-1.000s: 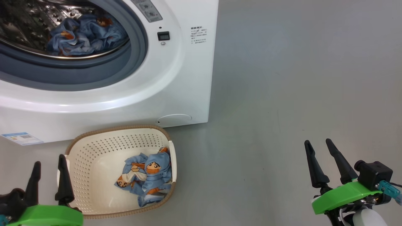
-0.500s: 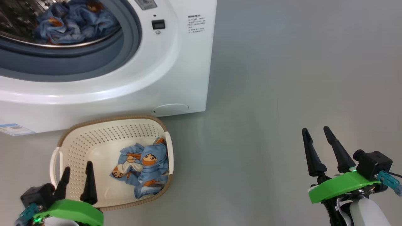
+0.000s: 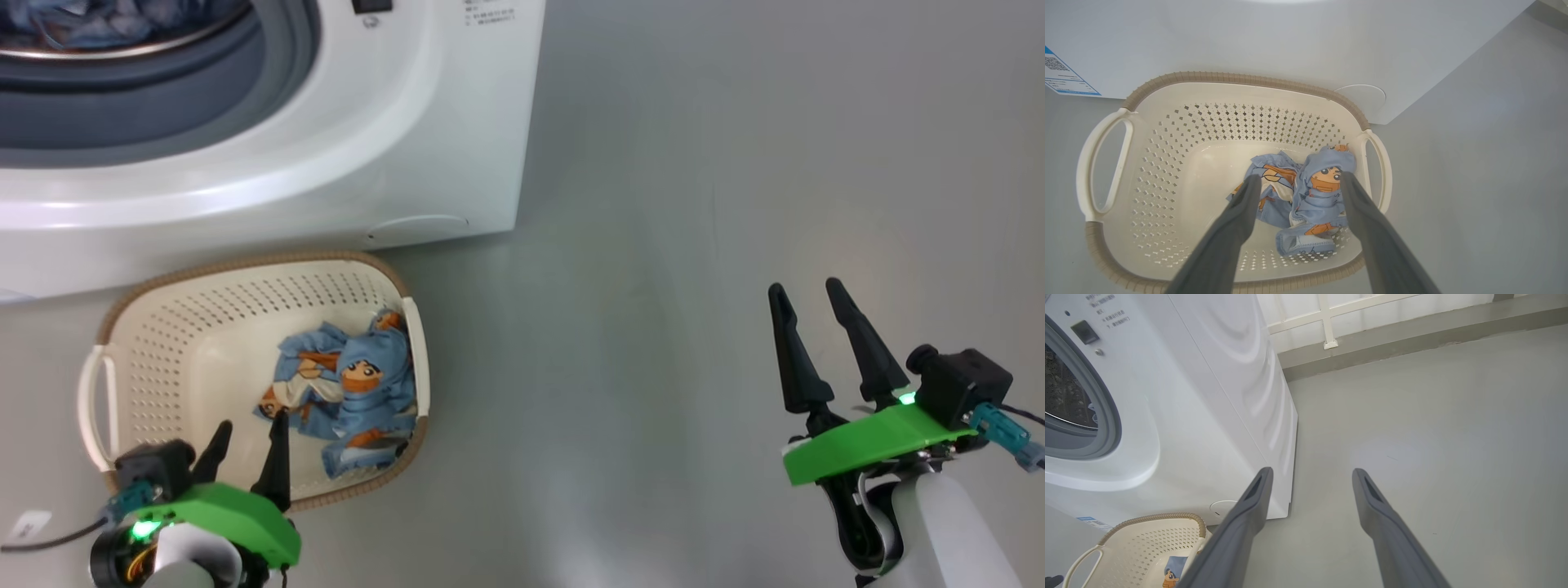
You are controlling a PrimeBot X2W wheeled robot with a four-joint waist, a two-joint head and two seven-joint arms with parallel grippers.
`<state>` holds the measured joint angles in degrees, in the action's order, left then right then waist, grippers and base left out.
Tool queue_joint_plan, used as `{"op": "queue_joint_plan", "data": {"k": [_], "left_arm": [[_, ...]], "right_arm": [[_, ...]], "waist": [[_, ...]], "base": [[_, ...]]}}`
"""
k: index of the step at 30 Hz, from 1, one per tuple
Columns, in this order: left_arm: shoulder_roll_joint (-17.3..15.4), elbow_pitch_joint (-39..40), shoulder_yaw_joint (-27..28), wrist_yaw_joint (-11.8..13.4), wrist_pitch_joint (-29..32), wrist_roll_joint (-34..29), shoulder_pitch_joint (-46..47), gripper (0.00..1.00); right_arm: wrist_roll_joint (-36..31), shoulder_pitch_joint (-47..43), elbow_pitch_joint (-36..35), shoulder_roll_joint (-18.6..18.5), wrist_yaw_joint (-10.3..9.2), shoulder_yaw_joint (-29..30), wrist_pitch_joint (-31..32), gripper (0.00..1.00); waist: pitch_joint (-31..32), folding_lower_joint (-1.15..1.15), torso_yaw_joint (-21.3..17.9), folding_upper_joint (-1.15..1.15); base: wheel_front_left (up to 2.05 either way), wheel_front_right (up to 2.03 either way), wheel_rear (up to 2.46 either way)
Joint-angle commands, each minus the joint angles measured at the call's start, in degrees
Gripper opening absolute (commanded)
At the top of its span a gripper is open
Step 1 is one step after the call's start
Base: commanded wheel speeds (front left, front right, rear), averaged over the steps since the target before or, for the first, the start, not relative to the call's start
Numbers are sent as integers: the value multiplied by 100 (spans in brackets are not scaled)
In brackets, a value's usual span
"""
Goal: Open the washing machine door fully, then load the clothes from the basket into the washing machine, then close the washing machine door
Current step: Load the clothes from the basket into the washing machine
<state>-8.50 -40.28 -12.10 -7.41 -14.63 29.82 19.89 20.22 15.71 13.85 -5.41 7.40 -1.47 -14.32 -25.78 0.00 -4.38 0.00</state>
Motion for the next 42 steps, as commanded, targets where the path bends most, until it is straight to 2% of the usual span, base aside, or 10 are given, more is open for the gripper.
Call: {"op": "queue_joint_plan", "data": {"k": [1, 14, 24, 35, 42], "left_arm": [[-205, 22, 115, -8, -37, 56, 119, 100], [-450, -809, -1248, -8, -37, 822, 1051, 100], [-838, -1267, -2301, -8, -37, 1497, 1651, 100], [-1217, -1354, -3358, -8, -37, 2342, 2131, 100], [-1384, -1431, -3804, -8, -37, 2673, 2352, 100]], "right_arm": [[-65, 53, -140, 22, 9, -160, -68, 100], [-118, 348, -232, 145, 9, -219, -68, 100], [-110, 599, -289, 225, 9, -322, -68, 100], [-26, 741, -391, 251, 9, -382, -68, 100], [62, 812, -455, 252, 9, -438, -68, 100]], "waist": [[-207, 0, -93, 0], [-811, 0, -287, 0], [-1280, 0, -508, 0], [-1677, 0, -711, 0], [-1828, 0, -803, 0]], "base": [[0, 0, 0], [0, 0, 0], [0, 0, 0], [0, 0, 0], [0, 0, 0]]}}
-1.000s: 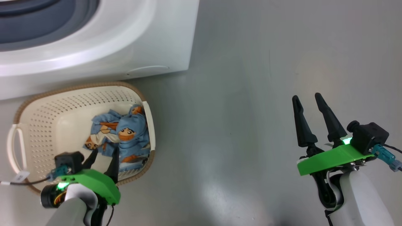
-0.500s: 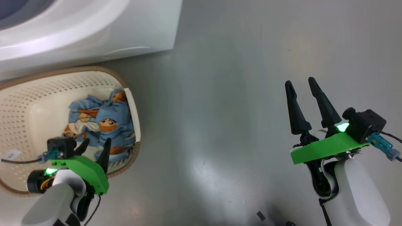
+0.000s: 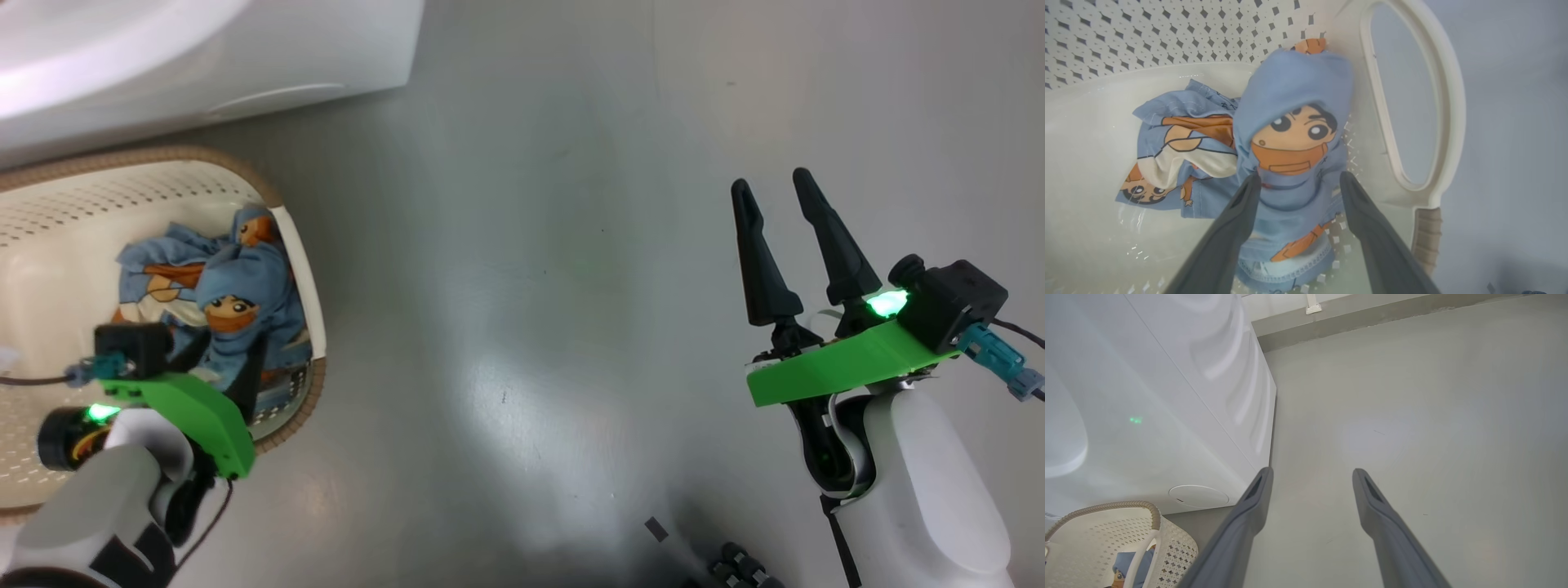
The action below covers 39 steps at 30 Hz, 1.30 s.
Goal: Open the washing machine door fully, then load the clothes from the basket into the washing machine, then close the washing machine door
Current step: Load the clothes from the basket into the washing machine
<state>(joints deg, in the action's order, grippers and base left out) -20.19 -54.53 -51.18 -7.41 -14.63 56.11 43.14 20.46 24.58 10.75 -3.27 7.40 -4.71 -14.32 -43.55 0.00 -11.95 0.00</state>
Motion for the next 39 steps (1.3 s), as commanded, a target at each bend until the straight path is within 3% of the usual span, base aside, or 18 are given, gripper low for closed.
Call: {"op": "queue_joint_plan", "data": {"k": [1, 14, 15, 16, 17, 18, 19, 31, 39], "left_arm": [[-239, -27, 59, -8, -37, 101, 67, 100], [-447, -249, -534, -8, -36, 791, 446, 100], [-458, -256, -582, -8, -36, 853, 454, 93], [-468, -262, -632, -8, -36, 909, 463, 51], [-474, -264, -673, -8, -36, 965, 474, 35], [-479, -264, -701, -8, -36, 1015, 492, 12], [-480, -258, -720, -8, -36, 1055, 511, 0], [-302, -140, -486, -8, -37, 1287, 351, 0], [-231, 98, 570, -8, -37, 914, -210, 0]], "right_arm": [[50, -59, -154, 38, 9, -126, -68, 100], [174, 54, -231, 39, 9, -232, -68, 100], [178, 53, -232, 39, 9, -233, -68, 100], [182, 52, -232, 39, 9, -234, -68, 100], [185, 50, -230, 39, 9, -232, -68, 100], [185, 48, -229, 39, 9, -225, -68, 100], [184, 47, -226, 39, 9, -216, -68, 100], [-18, 12, -128, 39, 9, -156, -68, 100], [-121, -159, 60, 39, 9, -116, -68, 100]], "waist": [[-82, 0, -62, 0], [-351, 0, -240, 0], [-349, 0, -250, 0], [-345, 0, -256, 0], [-341, 0, -259, 0], [-336, 0, -257, 0], [-329, 0, -249, 0], [110, 0, 48, 0], [829, 0, 323, 0]], "base": [[0, 0, 0], [0, 0, 0], [0, 0, 0], [0, 0, 0], [0, 0, 0], [0, 0, 0], [0, 0, 0], [0, 0, 0], [0, 0, 0]]}}
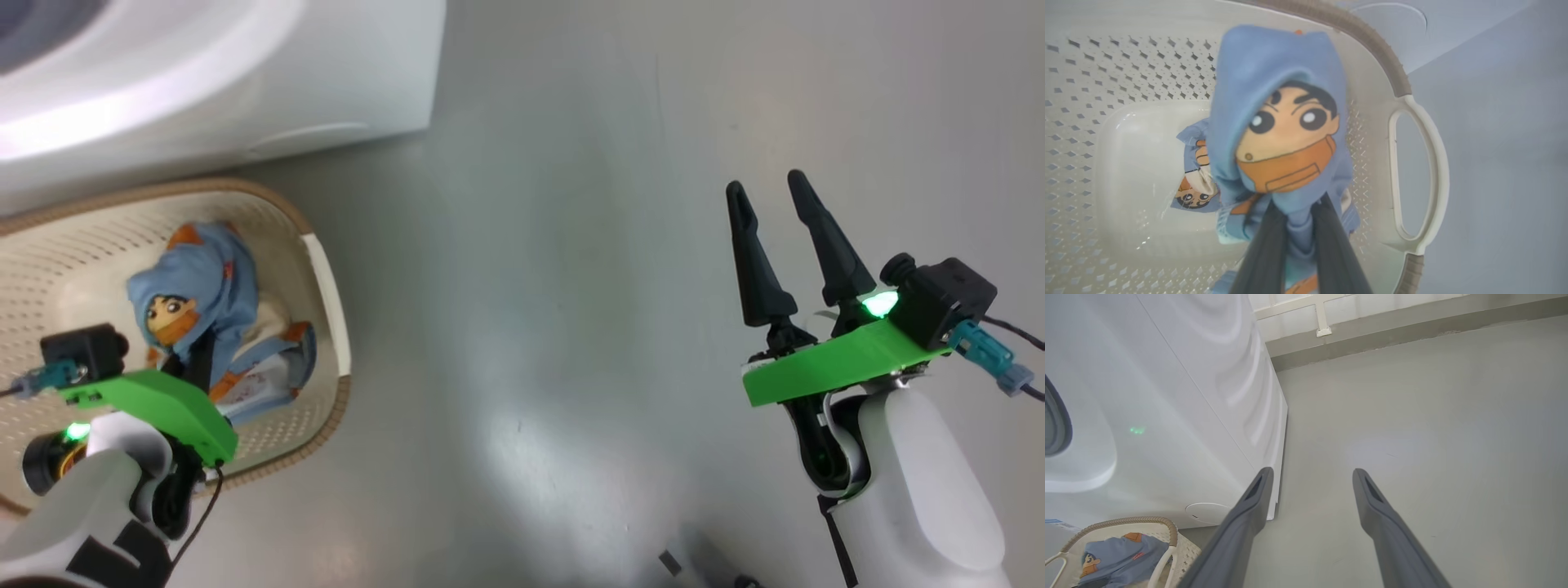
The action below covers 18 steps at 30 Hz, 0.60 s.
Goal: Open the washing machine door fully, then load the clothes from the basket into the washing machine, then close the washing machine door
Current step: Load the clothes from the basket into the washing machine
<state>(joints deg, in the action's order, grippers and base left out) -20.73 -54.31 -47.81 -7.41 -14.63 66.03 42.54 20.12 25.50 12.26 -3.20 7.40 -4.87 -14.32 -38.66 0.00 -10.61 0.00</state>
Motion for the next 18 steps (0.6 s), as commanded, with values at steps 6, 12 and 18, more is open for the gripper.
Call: {"op": "queue_joint_plan", "data": {"k": [6, 12, 18], "left_arm": [[-119, 388, 1079, -8, -37, -648, -598, 0], [38, 854, 2084, -8, -37, -1483, -1031, 0], [228, 1438, 3026, -8, -37, -2250, -1479, 0]], "right_arm": [[-127, -435, 13, 9, 9, -87, -68, 100], [-106, -642, 74, -115, 9, -36, -68, 100], [-91, -857, 125, -242, 9, 17, -68, 100]], "waist": [[802, 0, 368, 0], [1220, 0, 591, 0], [1596, 0, 754, 0]], "base": [[0, 0, 0], [0, 0, 0], [0, 0, 0]]}}
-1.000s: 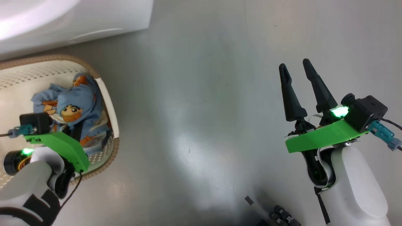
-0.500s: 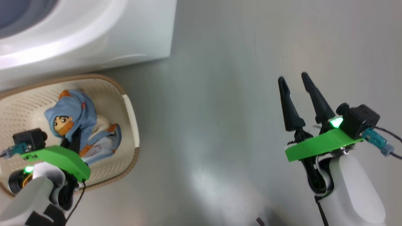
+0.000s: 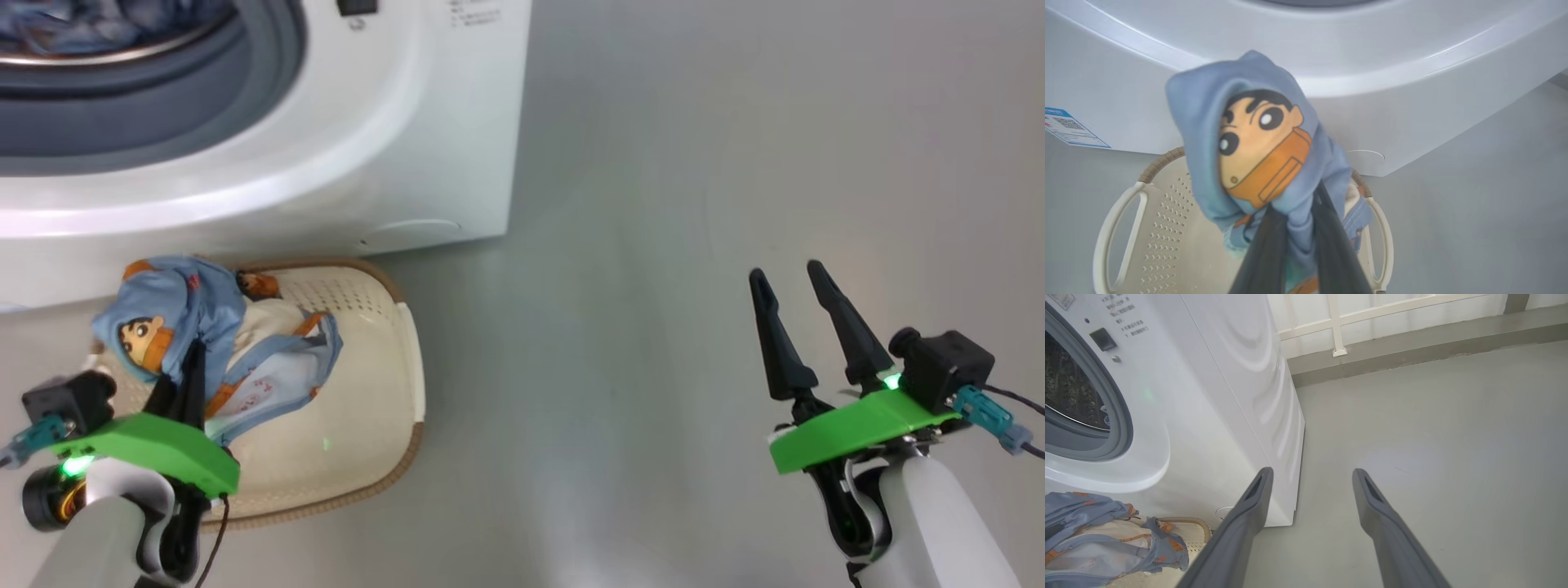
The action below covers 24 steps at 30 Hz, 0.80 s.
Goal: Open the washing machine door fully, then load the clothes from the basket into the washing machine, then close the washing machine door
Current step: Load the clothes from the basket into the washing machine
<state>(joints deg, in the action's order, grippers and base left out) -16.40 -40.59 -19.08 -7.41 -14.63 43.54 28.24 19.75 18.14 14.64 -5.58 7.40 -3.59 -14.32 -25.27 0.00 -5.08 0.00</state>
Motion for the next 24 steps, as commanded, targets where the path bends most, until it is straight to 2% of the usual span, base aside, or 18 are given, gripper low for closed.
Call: {"op": "queue_joint_plan", "data": {"k": [1, 10, 24], "left_arm": [[-168, 164, 289, -8, -37, -112, -125, 0], [86, 1147, 1087, -8, -37, -900, -768, 0], [497, 2703, 1955, -8, -37, -1848, -1802, 0]], "right_arm": [[-49, -161, -107, -31, 9, -106, -68, 100], [-4, -517, -94, -246, 9, 4, -68, 100], [35, -876, -118, -309, 9, 142, -68, 100]], "waist": [[313, 0, 221, 0], [714, 0, 380, 0], [1093, 0, 560, 0]], "base": [[0, 0, 0], [0, 0, 0], [0, 0, 0]]}}
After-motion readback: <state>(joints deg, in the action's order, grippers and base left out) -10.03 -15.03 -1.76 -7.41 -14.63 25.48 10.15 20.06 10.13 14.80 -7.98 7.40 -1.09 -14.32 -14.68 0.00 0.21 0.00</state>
